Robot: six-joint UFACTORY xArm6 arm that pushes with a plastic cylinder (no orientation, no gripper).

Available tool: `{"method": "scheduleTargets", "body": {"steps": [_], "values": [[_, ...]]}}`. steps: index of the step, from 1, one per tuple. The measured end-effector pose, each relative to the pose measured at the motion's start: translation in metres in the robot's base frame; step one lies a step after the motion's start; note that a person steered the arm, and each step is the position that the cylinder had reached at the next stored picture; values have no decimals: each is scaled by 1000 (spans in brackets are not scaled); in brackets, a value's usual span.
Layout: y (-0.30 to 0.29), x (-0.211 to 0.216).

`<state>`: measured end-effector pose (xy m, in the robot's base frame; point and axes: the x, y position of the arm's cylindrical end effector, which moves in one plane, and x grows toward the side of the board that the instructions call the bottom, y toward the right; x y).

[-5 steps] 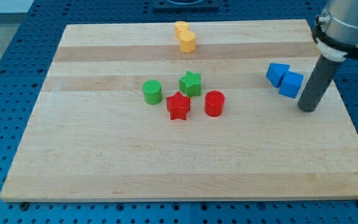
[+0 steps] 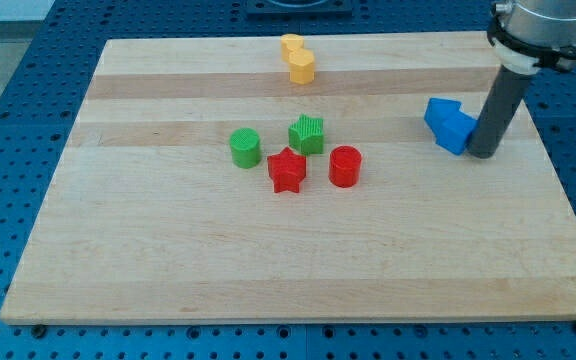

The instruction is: Slide the blue blocks slightly diagonally top left

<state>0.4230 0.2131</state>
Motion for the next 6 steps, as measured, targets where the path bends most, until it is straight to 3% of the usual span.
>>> {"method": "scheduleTargets", "body": {"steps": [4,6], "values": [[12,-44],[11,-39]]}}
